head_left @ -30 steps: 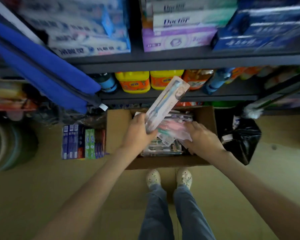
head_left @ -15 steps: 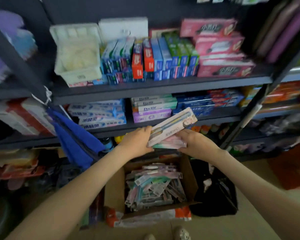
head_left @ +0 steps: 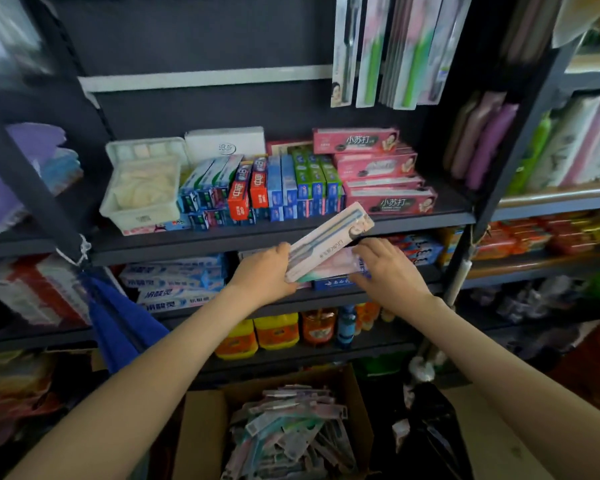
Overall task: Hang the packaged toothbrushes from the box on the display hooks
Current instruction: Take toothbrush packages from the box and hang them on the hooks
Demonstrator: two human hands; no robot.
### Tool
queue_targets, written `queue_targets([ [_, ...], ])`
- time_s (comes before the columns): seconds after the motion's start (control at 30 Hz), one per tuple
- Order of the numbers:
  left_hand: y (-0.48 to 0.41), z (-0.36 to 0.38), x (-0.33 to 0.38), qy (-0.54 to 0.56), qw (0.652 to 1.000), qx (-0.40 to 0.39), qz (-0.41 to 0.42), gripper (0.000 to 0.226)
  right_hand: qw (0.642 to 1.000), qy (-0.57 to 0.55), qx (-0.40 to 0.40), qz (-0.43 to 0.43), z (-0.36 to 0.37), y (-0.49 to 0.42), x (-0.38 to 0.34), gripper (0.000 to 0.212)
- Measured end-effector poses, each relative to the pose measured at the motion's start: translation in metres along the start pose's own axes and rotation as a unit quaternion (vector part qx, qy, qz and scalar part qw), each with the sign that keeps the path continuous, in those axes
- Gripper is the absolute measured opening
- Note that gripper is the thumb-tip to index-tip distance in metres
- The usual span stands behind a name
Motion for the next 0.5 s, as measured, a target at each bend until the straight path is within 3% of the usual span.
queue_targets([
  [0.1,-0.019,-0.014,0.025,-0.054,0.999,-0.003,0.001,0.060,0.995,0.000,0.073,-0.065,-0.030,-0.005,0.009,0.061],
  [0.27,-0.052,-0.041,0.077,-0.164,0.984,0.042,0.048,0.063,0.975,0.052,0.089,-0.197,-0.046,-0.027,0.001,0.081],
  [0.5,-0.085,-0.078,0.086,-0.227,0.969,0.084,0.048,0.072,0.970,0.063,0.094,-0.214,-0.068,-0.062,0.018,0.076],
])
Point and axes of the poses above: each hand's wrist, its own y-axis away from the middle knuckle, its own z-axis out of the palm, x = y × z, the point moved 10 cm from there along -y, towards the middle knuckle, and after that the axes turned 14 degrees about z, right-handed, at the moved point
